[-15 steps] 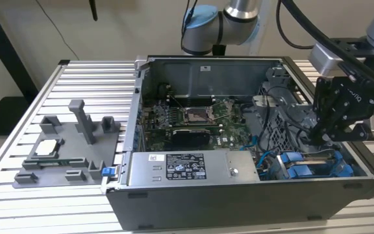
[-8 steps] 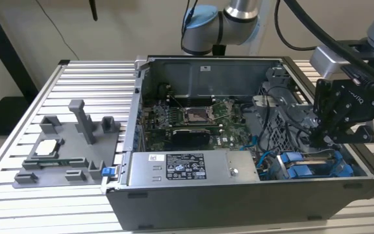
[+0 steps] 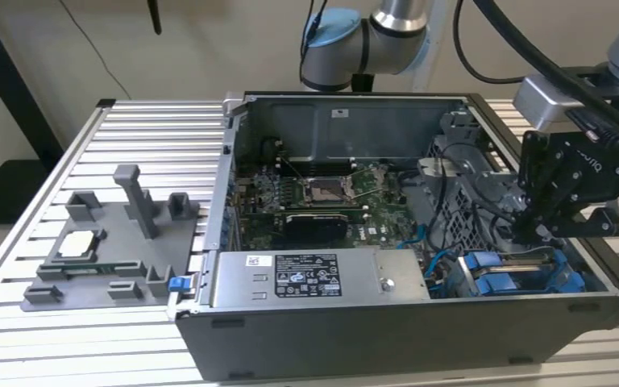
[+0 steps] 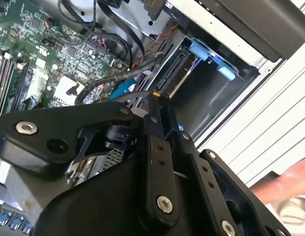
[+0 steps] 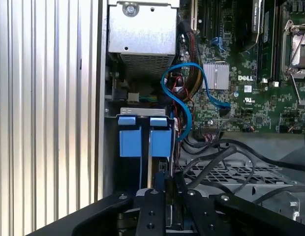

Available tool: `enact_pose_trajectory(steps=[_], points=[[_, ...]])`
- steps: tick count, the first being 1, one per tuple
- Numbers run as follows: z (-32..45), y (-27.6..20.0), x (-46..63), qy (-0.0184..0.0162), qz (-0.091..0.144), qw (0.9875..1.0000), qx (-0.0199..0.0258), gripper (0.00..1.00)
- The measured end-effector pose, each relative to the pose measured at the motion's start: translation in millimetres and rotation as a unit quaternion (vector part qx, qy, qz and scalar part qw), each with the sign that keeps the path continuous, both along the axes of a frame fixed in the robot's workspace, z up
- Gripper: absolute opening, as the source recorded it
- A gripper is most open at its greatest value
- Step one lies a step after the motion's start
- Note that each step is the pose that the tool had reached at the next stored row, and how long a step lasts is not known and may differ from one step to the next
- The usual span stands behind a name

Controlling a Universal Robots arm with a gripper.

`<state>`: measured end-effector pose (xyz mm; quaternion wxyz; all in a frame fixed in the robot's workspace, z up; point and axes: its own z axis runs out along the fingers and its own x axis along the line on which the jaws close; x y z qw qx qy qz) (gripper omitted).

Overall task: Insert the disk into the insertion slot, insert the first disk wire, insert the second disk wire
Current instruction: 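Insert the first disk wire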

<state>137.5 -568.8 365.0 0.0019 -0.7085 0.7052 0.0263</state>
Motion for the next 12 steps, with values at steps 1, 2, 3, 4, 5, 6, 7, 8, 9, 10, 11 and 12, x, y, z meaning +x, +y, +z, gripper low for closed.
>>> enact_pose_trajectory(steps=[1,2,3,4,5,6,7,8,9,10,11,12], points=[[0.0,0.0,0.0,0.0000,0.000,1.0000,0.0000,0.00],[0.0,0.0,0.0,0.0000,0.001,1.0000,0.0000,0.00],[0.0,0.0,0.0,0.0000,0.001,1.0000,0.0000,0.00],[0.0,-0.1,0.0,0.0000,0.001,1.0000,0.0000,0.00],[-0.2,-0.4,0.0,0.0000,0.002,1.0000,0.0000,0.00],[-0.2,-0.9,-0.1,0.0000,0.002,1.0000,0.0000,0.00],[-0.2,-1.5,-0.1,0.0000,0.002,1.0000,0.0000,0.00],[-0.3,-2.0,-0.1,0.0000,0.002,1.0000,0.0000,0.00],[-0.4,-2.6,-0.1,0.0000,0.002,1.0000,0.0000,0.00],[-0.5,-3.2,-0.1,0.0000,0.002,1.0000,0.0000,0.00],[-0.7,-4.0,-0.1,0.0000,0.002,1.0000,0.0000,0.00],[-0.9,-4.7,-0.1,0.0000,0.002,1.0000,0.0000,0.00]])
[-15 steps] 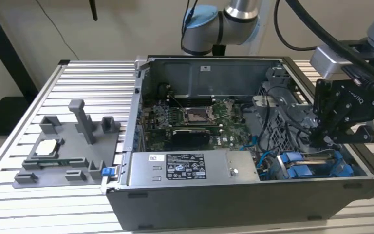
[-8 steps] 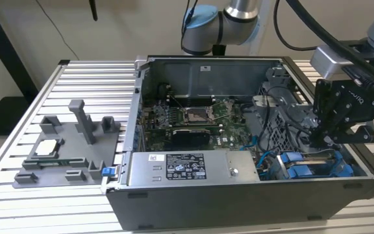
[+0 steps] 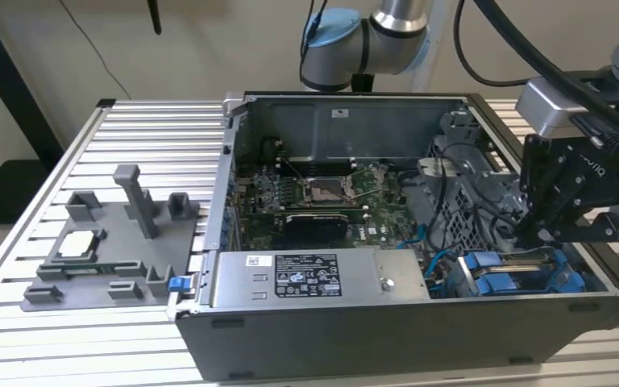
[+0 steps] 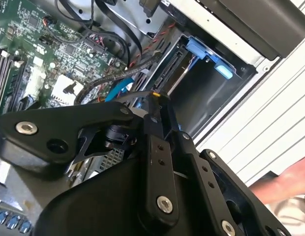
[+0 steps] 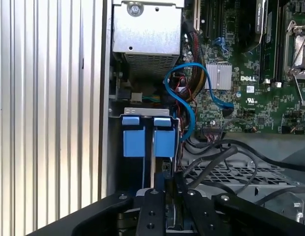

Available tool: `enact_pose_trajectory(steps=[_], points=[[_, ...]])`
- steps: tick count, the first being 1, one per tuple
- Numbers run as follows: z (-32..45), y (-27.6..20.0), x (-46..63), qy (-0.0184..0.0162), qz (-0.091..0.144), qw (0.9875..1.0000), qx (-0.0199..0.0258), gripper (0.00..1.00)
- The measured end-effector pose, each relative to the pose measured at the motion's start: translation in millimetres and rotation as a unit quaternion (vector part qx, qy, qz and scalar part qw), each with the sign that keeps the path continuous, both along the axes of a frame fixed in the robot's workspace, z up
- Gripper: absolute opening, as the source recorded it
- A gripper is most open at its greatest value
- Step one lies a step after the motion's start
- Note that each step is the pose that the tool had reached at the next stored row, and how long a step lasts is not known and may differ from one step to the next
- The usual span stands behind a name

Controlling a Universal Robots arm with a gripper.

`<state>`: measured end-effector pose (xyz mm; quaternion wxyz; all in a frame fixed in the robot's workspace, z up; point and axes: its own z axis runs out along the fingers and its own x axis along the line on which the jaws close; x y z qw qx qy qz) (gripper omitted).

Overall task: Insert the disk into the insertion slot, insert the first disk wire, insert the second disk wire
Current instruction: 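Insert the first disk wire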

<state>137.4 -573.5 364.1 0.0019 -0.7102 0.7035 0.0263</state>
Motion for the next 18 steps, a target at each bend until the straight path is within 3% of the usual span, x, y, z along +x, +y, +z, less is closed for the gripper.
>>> enact_pose_trajectory(steps=[5,7,12,18], points=[[-1.4,-1.3,0.0,-0.0007,0.001,1.0000,0.0000,0.00],[-2.4,-1.4,0.1,-0.0029,0.002,1.0000,0.0000,0.00],[-6.5,-1.4,0.9,-0.0136,0.010,0.9999,0.0000,0.00],[-11.5,-1.5,6.5,-0.0156,0.018,0.9997,0.0000,0.00]])
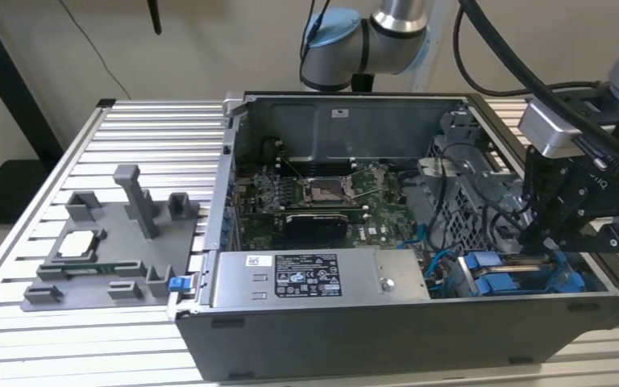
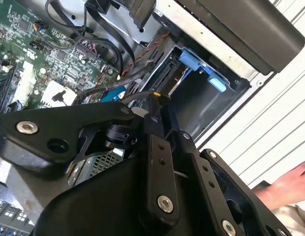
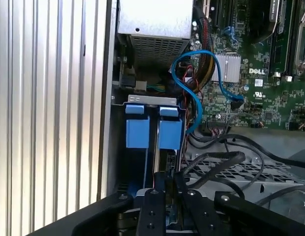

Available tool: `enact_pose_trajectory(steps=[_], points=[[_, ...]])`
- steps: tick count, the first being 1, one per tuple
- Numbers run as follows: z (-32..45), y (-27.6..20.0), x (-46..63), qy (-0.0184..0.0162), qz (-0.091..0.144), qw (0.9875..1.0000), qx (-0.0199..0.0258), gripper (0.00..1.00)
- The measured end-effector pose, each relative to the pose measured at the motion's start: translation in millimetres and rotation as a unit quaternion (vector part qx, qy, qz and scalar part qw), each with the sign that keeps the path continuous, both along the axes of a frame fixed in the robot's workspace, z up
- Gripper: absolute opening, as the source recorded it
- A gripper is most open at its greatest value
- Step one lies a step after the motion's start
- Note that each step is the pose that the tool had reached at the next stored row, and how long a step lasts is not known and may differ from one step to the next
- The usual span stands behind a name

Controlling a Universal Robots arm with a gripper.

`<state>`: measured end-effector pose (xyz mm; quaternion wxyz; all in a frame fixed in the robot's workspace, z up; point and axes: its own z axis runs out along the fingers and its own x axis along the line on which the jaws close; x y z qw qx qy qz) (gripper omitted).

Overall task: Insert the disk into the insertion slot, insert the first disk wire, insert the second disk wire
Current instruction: 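Insert the first disk wire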

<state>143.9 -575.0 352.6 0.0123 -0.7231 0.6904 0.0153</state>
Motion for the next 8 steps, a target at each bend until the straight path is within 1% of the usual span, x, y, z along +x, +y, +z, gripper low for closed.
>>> enact_pose_trajectory(steps=[4,8], points=[[-1.3,0.1,4.3,0.0000,0.005,1.0000,0.0001,0.00],[-1.4,0.0,5.5,0.0000,0.008,1.0000,0.0002,0.00]])
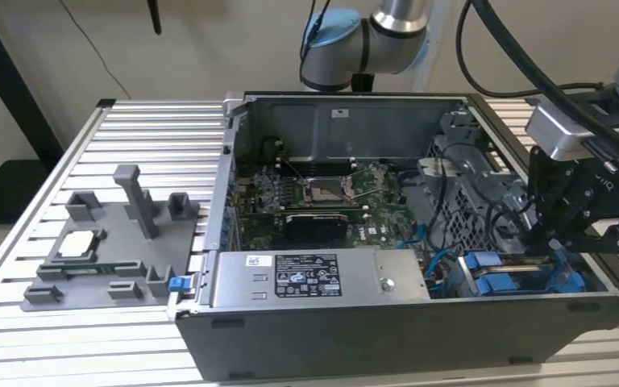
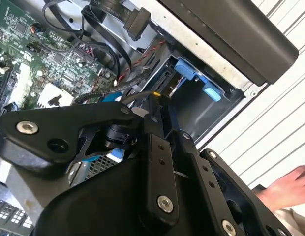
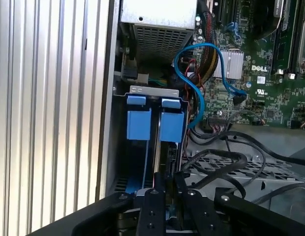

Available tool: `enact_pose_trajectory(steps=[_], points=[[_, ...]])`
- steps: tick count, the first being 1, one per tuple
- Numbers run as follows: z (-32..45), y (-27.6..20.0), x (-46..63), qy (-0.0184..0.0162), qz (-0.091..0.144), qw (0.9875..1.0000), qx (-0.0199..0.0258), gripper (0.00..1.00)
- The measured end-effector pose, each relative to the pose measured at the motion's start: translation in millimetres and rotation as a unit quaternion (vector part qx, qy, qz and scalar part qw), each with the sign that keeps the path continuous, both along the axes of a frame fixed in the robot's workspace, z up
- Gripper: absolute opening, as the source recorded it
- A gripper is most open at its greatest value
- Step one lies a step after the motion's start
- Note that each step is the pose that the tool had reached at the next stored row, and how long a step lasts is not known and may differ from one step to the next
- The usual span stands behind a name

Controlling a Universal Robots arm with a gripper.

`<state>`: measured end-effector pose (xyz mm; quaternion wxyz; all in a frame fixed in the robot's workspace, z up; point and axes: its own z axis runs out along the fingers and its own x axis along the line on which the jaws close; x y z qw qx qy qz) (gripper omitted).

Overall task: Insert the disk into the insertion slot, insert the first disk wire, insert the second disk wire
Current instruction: 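Insert the first disk wire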

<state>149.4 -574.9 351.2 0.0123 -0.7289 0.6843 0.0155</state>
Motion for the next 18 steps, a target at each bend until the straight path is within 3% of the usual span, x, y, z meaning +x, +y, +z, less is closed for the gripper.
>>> enact_pose_trajectory(steps=[11,18], points=[[-3.8,0.7,1.8,-0.0020,0.001,1.0000,0.0000,0.00],[-6.6,1.7,2.2,-0.0083,0.001,1.0000,0.0001,0.00]])
